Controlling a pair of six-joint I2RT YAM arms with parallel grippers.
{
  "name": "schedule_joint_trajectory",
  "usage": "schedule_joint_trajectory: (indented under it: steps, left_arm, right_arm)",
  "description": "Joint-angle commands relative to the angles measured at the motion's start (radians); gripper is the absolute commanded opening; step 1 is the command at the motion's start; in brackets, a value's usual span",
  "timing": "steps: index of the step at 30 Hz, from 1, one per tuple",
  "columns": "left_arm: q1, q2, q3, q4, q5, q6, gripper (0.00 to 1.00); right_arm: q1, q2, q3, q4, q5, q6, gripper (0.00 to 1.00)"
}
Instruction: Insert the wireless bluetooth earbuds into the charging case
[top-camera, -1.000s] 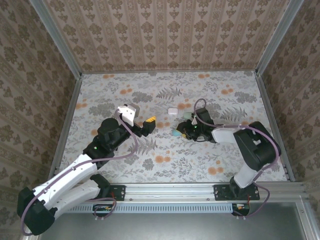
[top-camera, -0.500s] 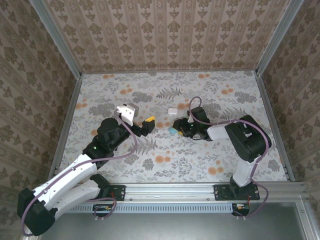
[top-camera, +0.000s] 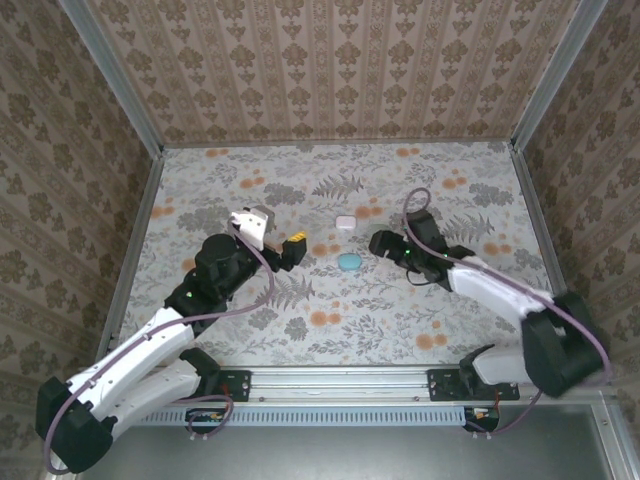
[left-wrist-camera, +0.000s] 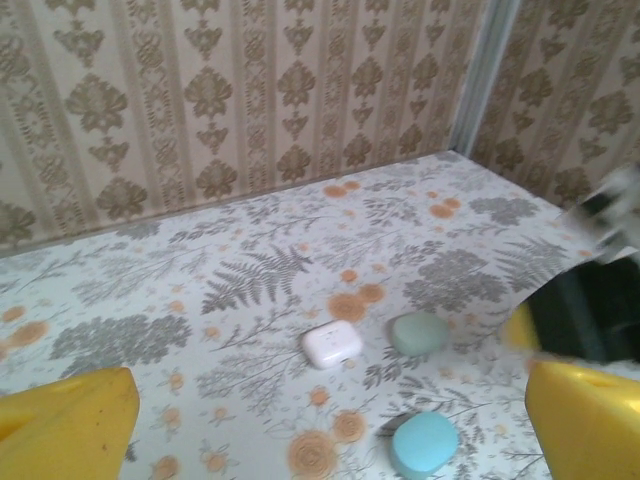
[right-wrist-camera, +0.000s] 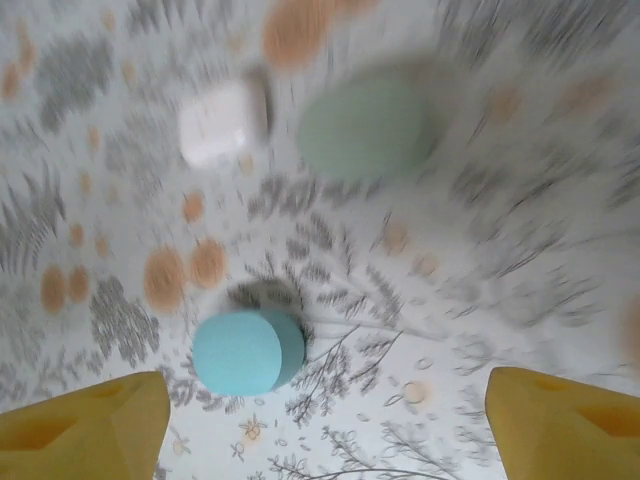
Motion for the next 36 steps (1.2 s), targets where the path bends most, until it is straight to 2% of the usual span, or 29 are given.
schedule_joint_trajectory:
  steps: [1, 3, 6, 8, 11, 14, 16, 19, 23, 26, 28, 29, 30, 32, 34, 35, 36]
  left_arm:
    - [0.048, 0.020, 0.001, -0.035, -0.070, 0.036, 1.00]
    - [0.107, 0.047, 0.007, -0.074, -0.089, 0.026, 1.00]
    - [0.229, 0.089, 0.013, -0.121, -0.169, -0.039, 1.00]
    - [0.324, 0.126, 0.007, -0.127, -0.202, -0.053, 1.00]
    - [0.410, 0.193, -0.001, -0.128, -0.258, -0.042, 1.00]
    - [0.449, 0.251, -0.023, -0.074, -0.293, 0.028, 1.00]
    - [0.460, 0.293, -0.057, 0.016, -0.312, 0.094, 1.00]
    - [0.492, 0.358, -0.053, 0.087, -0.279, 0.147, 1.00]
    - [0.539, 0.461, -0.091, 0.244, -0.216, 0.161, 1.00]
    - [0.561, 0.535, -0.113, 0.332, -0.200, 0.185, 1.00]
    - [0.571, 0.555, -0.090, 0.310, -0.182, 0.193, 1.00]
    - [0.574, 0.561, -0.096, 0.344, -0.165, 0.213, 1.00]
    - [0.579, 0.567, -0.109, 0.391, -0.147, 0.229, 1.00]
    - [0.606, 0.576, -0.128, 0.457, -0.088, 0.243, 1.00]
    - [0.639, 0.611, -0.160, 0.552, -0.012, 0.241, 1.00]
    - [0.653, 0.647, -0.191, 0.642, 0.026, 0.237, 1.00]
    - [0.658, 0.701, -0.212, 0.731, 0.037, 0.236, 1.00]
  right_arm:
    - [-0.019, -0.180, -0.050, -0.096, 0.366, -0.218, 0.91]
    - [-0.057, -0.263, -0.094, -0.028, 0.443, -0.327, 0.98]
    - [-0.188, -0.302, -0.132, 0.034, 0.379, -0.448, 1.00]
    - [-0.291, -0.256, -0.133, 0.057, 0.342, -0.491, 1.00]
    - [-0.386, -0.117, -0.193, 0.243, 0.259, -0.617, 1.00]
    - [-0.415, 0.002, -0.237, 0.436, 0.158, -0.667, 1.00]
    - [-0.417, 0.049, -0.228, 0.494, 0.105, -0.698, 1.00]
    - [-0.430, 0.089, -0.301, 0.786, -0.011, -0.754, 1.00]
    - [-0.457, 0.131, -0.242, 0.727, -0.144, -0.753, 1.00]
    - [-0.450, 0.138, -0.300, 0.861, -0.225, -0.746, 1.00]
    - [-0.438, 0.227, -0.384, 1.091, -0.204, -0.763, 1.00]
    - [-0.425, 0.288, -0.410, 1.213, -0.181, -0.766, 1.00]
    - [-0.407, 0.323, -0.415, 1.263, -0.124, -0.765, 1.00]
    - [-0.380, 0.262, -0.367, 1.073, 0.012, -0.748, 1.00]
    - [-0.375, 0.303, -0.326, 1.062, 0.124, -0.714, 1.00]
    - [-0.389, 0.284, -0.303, 0.985, 0.120, -0.692, 1.00]
    - [-0.395, 0.286, -0.316, 1.015, 0.118, -0.687, 1.00]
